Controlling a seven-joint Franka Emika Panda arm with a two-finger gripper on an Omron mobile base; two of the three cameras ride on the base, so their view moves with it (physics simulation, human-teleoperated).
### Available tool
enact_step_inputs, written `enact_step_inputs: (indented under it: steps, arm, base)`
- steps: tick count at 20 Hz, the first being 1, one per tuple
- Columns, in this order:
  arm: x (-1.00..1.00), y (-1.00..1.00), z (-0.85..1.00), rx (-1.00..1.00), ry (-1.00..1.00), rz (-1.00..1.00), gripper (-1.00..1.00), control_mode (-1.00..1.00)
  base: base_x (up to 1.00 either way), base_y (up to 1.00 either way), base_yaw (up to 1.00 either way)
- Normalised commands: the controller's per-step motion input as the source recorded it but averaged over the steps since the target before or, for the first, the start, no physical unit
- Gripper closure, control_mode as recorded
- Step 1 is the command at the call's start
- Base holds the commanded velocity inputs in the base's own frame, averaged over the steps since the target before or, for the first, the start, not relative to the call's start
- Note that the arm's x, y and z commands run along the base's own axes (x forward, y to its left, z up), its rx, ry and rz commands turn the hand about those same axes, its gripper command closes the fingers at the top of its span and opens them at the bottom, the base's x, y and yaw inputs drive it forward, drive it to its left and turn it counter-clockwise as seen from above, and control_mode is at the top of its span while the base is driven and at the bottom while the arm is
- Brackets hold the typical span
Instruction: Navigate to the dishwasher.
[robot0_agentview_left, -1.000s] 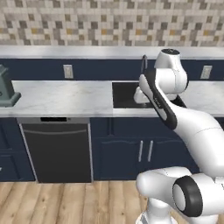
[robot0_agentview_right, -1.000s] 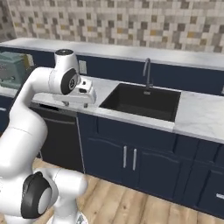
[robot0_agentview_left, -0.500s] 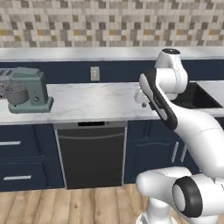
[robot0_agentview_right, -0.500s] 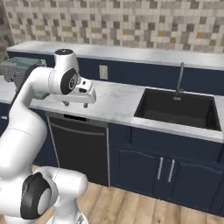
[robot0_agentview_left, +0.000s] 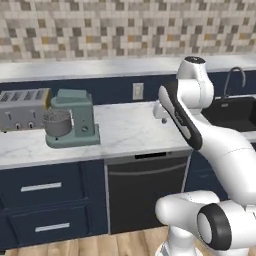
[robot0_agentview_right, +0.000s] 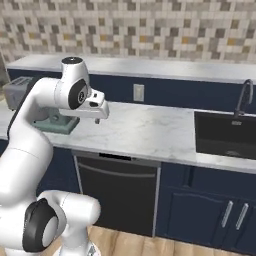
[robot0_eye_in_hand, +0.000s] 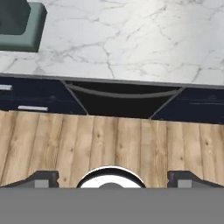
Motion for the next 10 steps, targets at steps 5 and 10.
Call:
enact_step_inputs:
  steps: [5,10]
  arm:
    - [0.0,0.0,0.0,0.0,0.0,0.0,-1.0,1.0]
    - [0.0,0.0,0.0,0.0,0.0,0.0,-1.0,1.0]
  base:
    - [0.74,0.61,-0.16]
    - [0.68,0.0,-0.01]
